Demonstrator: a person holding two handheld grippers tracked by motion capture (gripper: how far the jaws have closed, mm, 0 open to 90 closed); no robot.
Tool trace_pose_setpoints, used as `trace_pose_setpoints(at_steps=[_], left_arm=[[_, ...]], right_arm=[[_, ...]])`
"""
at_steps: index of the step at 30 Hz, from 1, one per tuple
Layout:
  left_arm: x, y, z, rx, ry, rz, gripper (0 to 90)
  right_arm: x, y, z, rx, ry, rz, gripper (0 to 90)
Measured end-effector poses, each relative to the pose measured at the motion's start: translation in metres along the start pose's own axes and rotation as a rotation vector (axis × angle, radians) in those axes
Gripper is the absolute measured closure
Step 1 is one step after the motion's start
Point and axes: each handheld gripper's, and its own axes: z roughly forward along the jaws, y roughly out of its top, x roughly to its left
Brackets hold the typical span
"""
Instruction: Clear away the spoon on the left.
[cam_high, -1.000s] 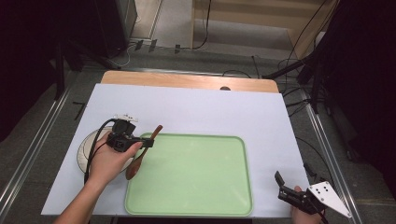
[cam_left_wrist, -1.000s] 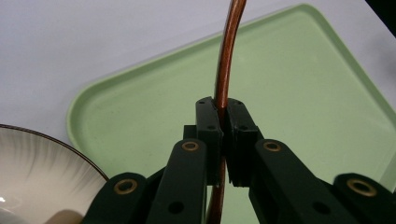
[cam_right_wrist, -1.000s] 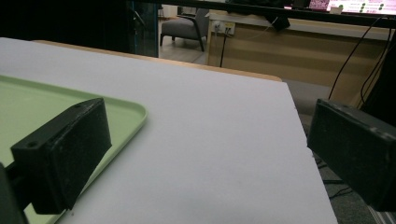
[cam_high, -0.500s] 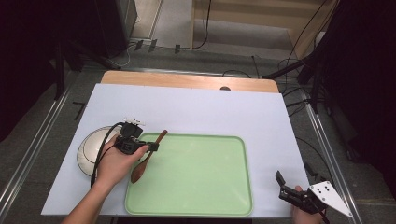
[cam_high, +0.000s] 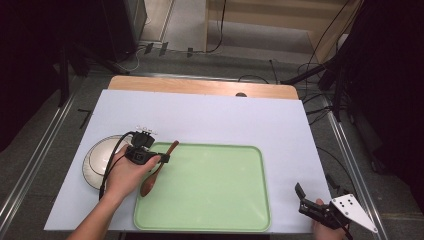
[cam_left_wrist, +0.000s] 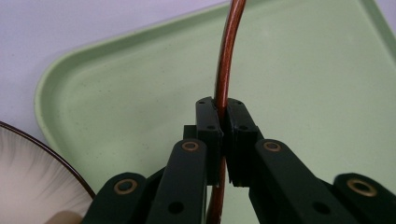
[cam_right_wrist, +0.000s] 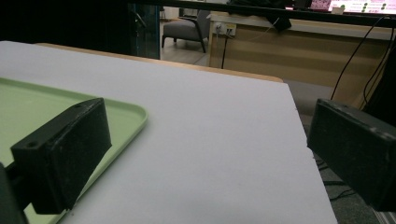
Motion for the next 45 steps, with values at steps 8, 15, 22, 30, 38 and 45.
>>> trace_pose_setpoints(at_steps=[8,15,22,30,38,45], left_arm=[[0.001,0.001,0.005,0.005,0.004,-0.011,85.8],[0.003,0.001,0.007,0.014,0.011,-0.007,85.7],[0.001,0.001,0.013,0.022,0.013,-0.024,85.7],[0.004,0.002,0.012,0.027,0.021,-0.046,82.6],[0.002,0.001,0.013,0.018,0.034,-0.038,75.0],[0.001,0.000,0.004,-0.027,0.005,-0.023,66.1]], right_arm=[[0.000,0.000,-0.001,-0.007,0.001,0.004,0.1],[-0.001,0.000,0.000,-0.007,0.001,0.003,0.1],[0.000,0.001,-0.001,-0.008,0.001,0.002,0.1],[-0.001,0.000,-0.001,-0.006,0.000,0.002,0.1],[0.001,0.000,-0.001,-0.004,-0.001,0.000,0.1],[0.000,0.000,0.000,-0.001,-0.002,0.000,0.1]])
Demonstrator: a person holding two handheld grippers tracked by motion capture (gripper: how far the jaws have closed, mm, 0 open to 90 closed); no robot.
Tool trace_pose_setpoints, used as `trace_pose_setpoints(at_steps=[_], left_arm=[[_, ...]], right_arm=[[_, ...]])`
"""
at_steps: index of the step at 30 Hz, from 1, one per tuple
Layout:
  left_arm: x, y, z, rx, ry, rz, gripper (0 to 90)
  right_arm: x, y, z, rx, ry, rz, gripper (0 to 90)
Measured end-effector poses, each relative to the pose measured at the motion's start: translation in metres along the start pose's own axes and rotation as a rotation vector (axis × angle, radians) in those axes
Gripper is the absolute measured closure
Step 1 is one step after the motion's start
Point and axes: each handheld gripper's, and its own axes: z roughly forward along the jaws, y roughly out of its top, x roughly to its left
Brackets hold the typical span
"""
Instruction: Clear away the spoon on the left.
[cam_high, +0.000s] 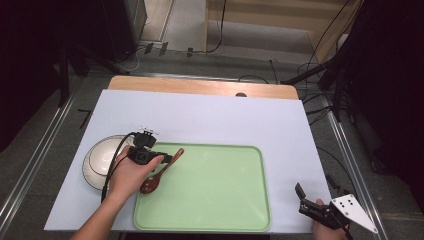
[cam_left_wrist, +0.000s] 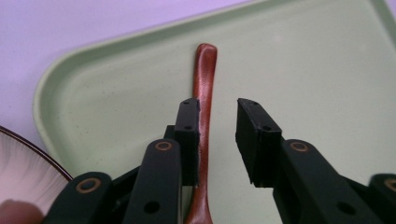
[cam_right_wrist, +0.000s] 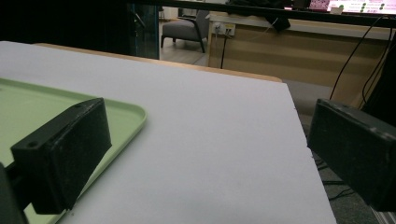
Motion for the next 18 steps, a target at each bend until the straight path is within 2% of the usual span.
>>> trace_pose_setpoints(at_steps=[1,5,7,8,9,15,16,17,18], left_arm=[[-0.002,0.000,-0.004,-0.031,-0.029,0.017,64.0],[-0.002,-0.002,-0.015,-0.102,-0.077,0.050,47.4],[-0.002,-0.003,-0.017,-0.113,-0.084,0.061,41.0],[-0.002,-0.004,-0.019,-0.126,-0.080,0.072,41.0],[-0.003,-0.006,-0.022,-0.147,-0.073,0.101,34.7],[-0.003,-0.009,-0.030,-0.168,-0.103,0.113,18.3],[-0.002,-0.009,-0.031,-0.174,-0.109,0.114,18.3],[0.000,-0.012,-0.035,-0.198,-0.138,0.120,11.7],[0.000,-0.013,-0.036,-0.210,-0.130,0.129,10.6]], right_arm=[[0.000,0.000,0.000,0.001,0.000,-0.002,0.1],[0.000,0.000,0.000,-0.002,-0.001,-0.002,0.1],[-0.001,0.000,0.000,-0.002,-0.001,-0.002,0.1],[-0.001,0.000,0.000,-0.001,-0.001,-0.002,0.1],[-0.001,0.000,0.000,-0.001,-0.002,-0.002,0.1],[0.000,0.001,0.000,-0.002,0.000,-0.002,0.1],[0.000,0.001,-0.001,-0.001,-0.001,-0.003,0.1],[0.000,0.001,-0.001,-0.006,-0.002,-0.001,0.1],[0.000,0.001,-0.001,-0.005,-0.003,0.000,0.1]])
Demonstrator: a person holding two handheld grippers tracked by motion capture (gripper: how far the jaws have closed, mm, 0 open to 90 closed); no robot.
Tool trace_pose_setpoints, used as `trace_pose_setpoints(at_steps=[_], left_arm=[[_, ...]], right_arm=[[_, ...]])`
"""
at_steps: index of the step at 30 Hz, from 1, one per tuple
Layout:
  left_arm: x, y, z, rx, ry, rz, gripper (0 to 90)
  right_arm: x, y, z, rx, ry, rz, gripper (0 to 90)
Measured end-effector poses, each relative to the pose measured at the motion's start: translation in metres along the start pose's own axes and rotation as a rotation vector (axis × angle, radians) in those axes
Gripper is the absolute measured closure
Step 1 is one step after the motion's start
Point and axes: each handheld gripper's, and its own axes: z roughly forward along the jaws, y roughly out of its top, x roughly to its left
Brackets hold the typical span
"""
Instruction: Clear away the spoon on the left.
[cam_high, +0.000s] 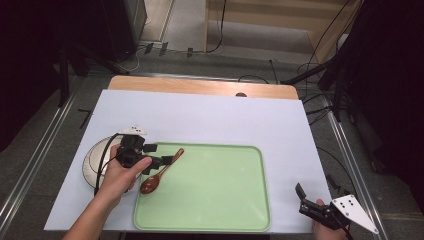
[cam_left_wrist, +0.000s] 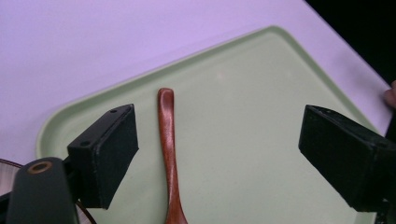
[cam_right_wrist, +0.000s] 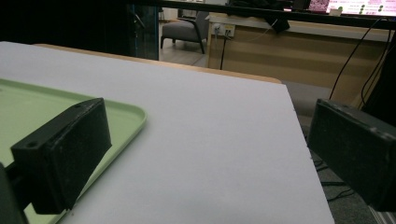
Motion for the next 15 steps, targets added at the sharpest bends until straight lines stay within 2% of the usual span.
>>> trace_pose_setpoints(at_steps=[3,4,5,6,8,11,15], left_arm=[[-0.001,-0.003,-0.005,-0.021,0.027,0.007,9.6],[-0.001,-0.004,-0.007,-0.045,0.015,0.014,8.0],[-0.001,-0.004,-0.007,-0.045,0.015,0.014,5.7],[0.000,-0.006,-0.012,-0.075,-0.020,0.007,2.4],[0.000,-0.006,-0.014,-0.087,-0.020,0.006,1.6],[0.001,-0.010,-0.021,-0.122,0.019,0.017,1.5],[0.001,-0.014,-0.026,-0.143,0.039,0.039,1.3]], right_arm=[[0.000,0.000,0.000,0.002,0.000,0.003,0.1],[0.000,0.000,0.000,0.002,0.000,0.002,0.1],[0.000,0.000,0.000,0.002,0.001,0.001,0.1],[0.000,0.000,0.000,0.004,0.002,-0.001,0.1],[0.000,0.000,0.001,0.005,0.002,-0.003,0.1],[0.001,0.000,0.000,0.001,0.001,-0.001,0.1],[0.000,-0.001,0.000,0.005,0.000,0.001,0.1]])
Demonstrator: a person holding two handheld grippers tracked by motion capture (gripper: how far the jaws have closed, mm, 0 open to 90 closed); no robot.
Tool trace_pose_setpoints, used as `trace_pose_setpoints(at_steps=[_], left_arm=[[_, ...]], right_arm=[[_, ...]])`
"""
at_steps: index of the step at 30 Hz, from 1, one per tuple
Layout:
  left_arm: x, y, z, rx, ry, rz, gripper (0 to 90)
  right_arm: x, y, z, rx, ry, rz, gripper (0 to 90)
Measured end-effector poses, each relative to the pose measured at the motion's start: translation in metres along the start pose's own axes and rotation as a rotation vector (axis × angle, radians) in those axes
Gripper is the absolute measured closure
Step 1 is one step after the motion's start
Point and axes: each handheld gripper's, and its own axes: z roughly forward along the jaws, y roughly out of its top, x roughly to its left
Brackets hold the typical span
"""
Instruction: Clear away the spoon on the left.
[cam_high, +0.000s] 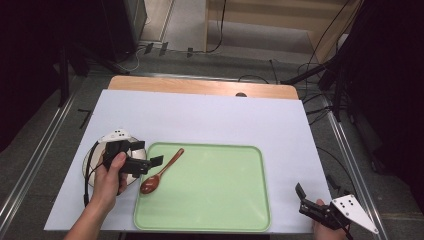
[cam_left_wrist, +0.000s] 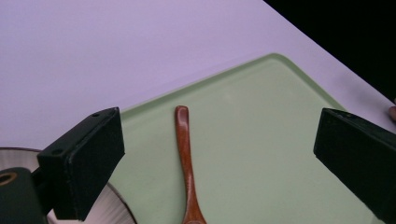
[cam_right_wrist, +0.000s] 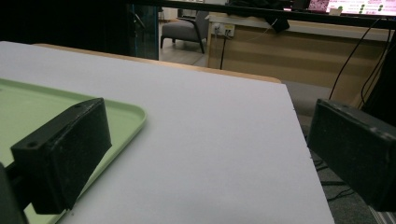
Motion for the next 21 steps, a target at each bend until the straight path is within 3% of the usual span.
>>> trace_pose_setpoints(at_steps=[8,18,21], left_arm=[[0.004,-0.011,-0.020,-0.085,0.056,0.041,0.7],[0.011,-0.027,-0.038,-0.143,0.101,0.040,0.7],[0.013,-0.034,-0.048,-0.192,0.135,0.042,0.6]], right_arm=[[0.000,0.000,0.000,0.000,0.000,-0.002,0.1],[0.001,0.001,0.000,0.001,0.002,-0.002,0.1],[0.001,0.001,0.000,-0.001,0.002,-0.001,0.1]])
